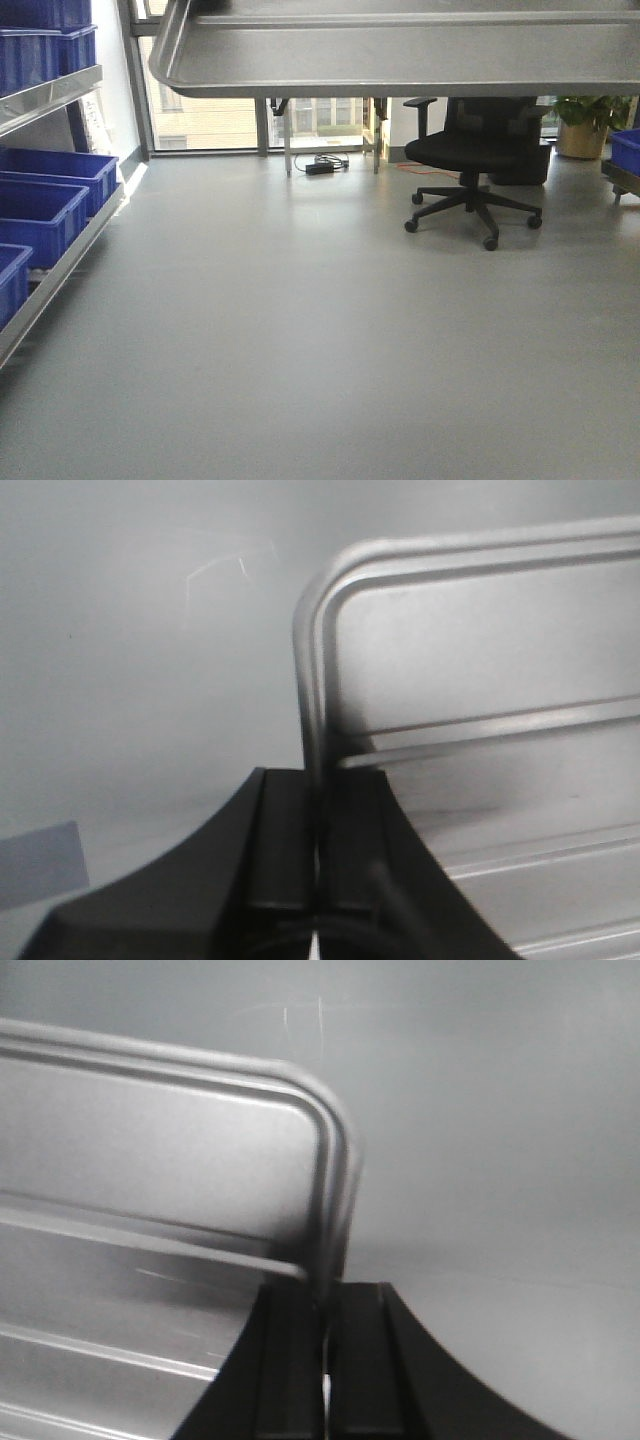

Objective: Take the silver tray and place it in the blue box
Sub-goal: 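Hold the silver tray in both grippers while the base turns away, then keep holding the tray while driving to the shelf with the blue bin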

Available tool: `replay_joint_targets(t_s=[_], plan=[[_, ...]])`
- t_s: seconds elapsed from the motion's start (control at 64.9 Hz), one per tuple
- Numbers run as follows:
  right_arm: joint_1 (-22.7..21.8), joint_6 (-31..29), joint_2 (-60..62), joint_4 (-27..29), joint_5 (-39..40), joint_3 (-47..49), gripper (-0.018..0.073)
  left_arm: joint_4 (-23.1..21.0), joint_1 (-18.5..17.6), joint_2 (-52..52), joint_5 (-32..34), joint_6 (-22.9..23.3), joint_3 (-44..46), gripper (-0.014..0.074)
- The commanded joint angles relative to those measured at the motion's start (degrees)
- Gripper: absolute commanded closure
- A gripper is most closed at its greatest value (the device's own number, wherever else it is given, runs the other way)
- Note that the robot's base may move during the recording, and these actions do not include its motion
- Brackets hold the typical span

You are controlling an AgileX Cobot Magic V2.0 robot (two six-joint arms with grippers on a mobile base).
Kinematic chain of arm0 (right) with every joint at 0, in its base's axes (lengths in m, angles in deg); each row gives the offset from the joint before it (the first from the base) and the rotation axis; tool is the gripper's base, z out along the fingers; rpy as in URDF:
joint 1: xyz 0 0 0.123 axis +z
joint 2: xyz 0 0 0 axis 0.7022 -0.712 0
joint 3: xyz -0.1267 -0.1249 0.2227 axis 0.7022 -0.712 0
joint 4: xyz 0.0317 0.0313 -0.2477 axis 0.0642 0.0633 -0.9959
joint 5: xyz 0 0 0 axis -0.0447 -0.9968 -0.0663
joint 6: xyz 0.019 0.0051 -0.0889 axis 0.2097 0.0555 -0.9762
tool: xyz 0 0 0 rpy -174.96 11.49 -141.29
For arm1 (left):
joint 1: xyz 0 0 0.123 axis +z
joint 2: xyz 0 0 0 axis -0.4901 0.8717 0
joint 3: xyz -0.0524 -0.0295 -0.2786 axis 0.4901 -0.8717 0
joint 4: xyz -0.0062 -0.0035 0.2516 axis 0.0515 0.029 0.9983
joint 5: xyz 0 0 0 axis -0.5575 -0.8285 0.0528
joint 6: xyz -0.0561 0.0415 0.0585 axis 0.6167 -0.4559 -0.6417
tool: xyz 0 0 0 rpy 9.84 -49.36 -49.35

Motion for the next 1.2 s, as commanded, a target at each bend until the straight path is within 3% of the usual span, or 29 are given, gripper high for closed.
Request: replay_joint_targets(t_s=[0.0, 1.186], plan=[[-0.2, -0.9, 1.5, -3.4, 2.0, 2.4, 0.0503, 2.5, -0.2, -1.8, -5.6, -1.6, 1.4, 0.0693], [-0.2, -0.9, 1.5, -3.4, 1.9, 2.4, 0.0503, 0.8, -0.1, -1.8, -5.6, -1.6, 1.4, 0.0693]])
